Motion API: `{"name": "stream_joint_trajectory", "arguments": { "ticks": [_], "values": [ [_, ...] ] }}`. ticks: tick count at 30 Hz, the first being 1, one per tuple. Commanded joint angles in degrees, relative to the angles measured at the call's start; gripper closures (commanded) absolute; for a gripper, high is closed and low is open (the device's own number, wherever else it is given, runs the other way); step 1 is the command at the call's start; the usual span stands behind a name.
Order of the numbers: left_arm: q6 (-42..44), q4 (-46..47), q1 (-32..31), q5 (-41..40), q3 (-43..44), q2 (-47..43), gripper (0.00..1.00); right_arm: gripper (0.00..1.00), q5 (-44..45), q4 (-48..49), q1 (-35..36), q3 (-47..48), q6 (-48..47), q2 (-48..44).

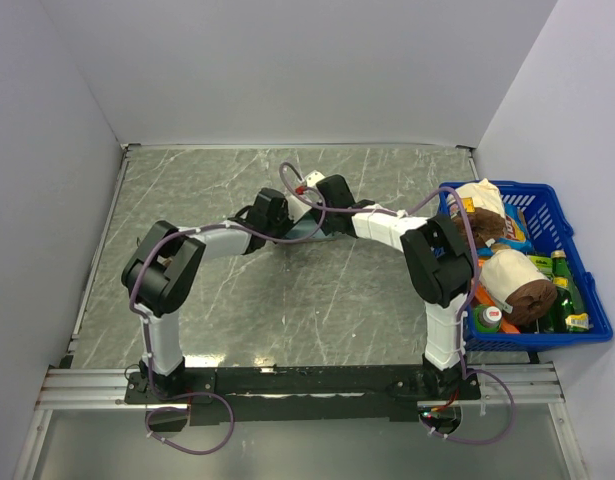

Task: Organize the sunglasses
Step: Pick up the sunglasses from the center of the board.

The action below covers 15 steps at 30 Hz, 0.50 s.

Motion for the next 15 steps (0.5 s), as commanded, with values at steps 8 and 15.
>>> {"name": "stream_joint_trajectory", "arguments": {
  "ticks": [8,15],
  "values": [
    [1.36,2.45,-0.01,-0.34,-5.35,-11.59,0.45,0.34,-1.91,-7.07,1.67,-0.61,-2.98,-10.19],
    [1.10,-3.26,5.17,1.50,-9.83,-23.53,0.09,0.00,-5.33,-14.01,1.32,-5.63,-7.20,-21.09]
  ]
}}
